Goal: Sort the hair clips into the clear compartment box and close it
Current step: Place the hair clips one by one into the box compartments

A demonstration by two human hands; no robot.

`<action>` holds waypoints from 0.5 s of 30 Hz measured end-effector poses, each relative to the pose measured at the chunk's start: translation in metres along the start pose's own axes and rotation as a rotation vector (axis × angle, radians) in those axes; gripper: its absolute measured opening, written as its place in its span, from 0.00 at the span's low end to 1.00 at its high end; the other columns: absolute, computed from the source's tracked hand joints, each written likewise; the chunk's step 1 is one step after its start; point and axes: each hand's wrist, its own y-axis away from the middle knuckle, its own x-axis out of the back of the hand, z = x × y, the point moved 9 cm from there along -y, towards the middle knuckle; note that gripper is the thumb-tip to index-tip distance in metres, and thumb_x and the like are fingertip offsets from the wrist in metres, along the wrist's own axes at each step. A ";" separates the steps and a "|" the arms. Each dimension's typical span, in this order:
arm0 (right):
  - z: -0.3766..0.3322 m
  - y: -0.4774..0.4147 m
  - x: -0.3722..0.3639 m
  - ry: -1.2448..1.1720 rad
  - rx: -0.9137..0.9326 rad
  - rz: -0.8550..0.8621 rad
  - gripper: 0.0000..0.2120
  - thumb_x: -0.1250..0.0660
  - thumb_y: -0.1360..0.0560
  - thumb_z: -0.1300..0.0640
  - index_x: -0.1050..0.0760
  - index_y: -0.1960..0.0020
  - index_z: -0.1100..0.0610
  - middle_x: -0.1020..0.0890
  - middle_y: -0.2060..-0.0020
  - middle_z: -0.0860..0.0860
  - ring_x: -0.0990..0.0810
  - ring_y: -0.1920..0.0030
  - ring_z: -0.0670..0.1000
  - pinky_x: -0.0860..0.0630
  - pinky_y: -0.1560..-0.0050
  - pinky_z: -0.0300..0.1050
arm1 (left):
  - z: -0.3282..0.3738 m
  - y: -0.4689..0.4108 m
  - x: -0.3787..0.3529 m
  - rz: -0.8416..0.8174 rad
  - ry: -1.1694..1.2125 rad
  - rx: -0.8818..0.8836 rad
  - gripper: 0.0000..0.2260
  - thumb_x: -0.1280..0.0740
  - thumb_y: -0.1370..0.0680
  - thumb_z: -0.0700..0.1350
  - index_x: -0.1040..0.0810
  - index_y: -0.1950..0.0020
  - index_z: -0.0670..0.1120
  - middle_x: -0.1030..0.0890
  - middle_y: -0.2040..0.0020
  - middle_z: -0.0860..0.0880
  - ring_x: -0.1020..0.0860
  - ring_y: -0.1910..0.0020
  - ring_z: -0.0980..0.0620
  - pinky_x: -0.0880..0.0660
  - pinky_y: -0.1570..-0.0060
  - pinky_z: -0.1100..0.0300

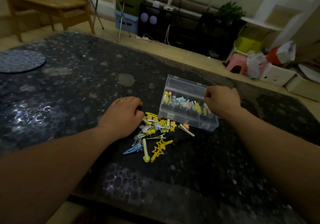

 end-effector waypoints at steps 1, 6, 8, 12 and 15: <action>0.003 0.003 0.002 -0.059 -0.008 0.011 0.05 0.34 0.18 0.50 0.22 0.53 0.47 0.18 0.58 0.48 0.20 0.54 0.54 0.24 0.41 0.56 | -0.001 0.000 -0.001 0.000 0.000 0.001 0.20 0.47 0.23 0.54 0.23 0.38 0.51 0.20 0.40 0.52 0.24 0.41 0.51 0.30 0.34 0.51; 0.022 0.031 0.018 -0.427 -0.135 0.106 0.04 0.32 0.17 0.54 0.19 0.46 0.51 0.16 0.52 0.49 0.19 0.54 0.50 0.20 0.52 0.50 | -0.003 0.000 -0.002 0.005 -0.008 0.000 0.21 0.47 0.24 0.55 0.22 0.38 0.51 0.20 0.40 0.52 0.24 0.41 0.51 0.31 0.34 0.52; 0.016 0.054 0.027 -0.525 -0.123 0.156 0.03 0.31 0.17 0.55 0.19 0.46 0.52 0.16 0.53 0.48 0.19 0.54 0.48 0.19 0.52 0.48 | -0.003 0.000 -0.002 0.004 -0.008 0.000 0.20 0.46 0.23 0.54 0.22 0.37 0.50 0.19 0.40 0.52 0.23 0.41 0.51 0.31 0.34 0.52; -0.038 0.113 0.030 -0.592 0.109 0.052 0.02 0.31 0.17 0.54 0.20 0.45 0.49 0.17 0.55 0.43 0.19 0.56 0.41 0.22 0.55 0.37 | -0.002 0.000 -0.002 -0.001 -0.008 0.002 0.17 0.43 0.22 0.52 0.22 0.38 0.50 0.19 0.40 0.51 0.23 0.40 0.50 0.30 0.34 0.51; -0.076 0.142 0.014 -0.479 0.262 -0.053 0.06 0.32 0.16 0.52 0.18 0.42 0.49 0.15 0.52 0.44 0.18 0.53 0.43 0.19 0.50 0.42 | -0.002 0.001 -0.002 -0.011 -0.005 0.005 0.19 0.45 0.22 0.53 0.22 0.37 0.50 0.19 0.39 0.52 0.23 0.40 0.50 0.31 0.34 0.51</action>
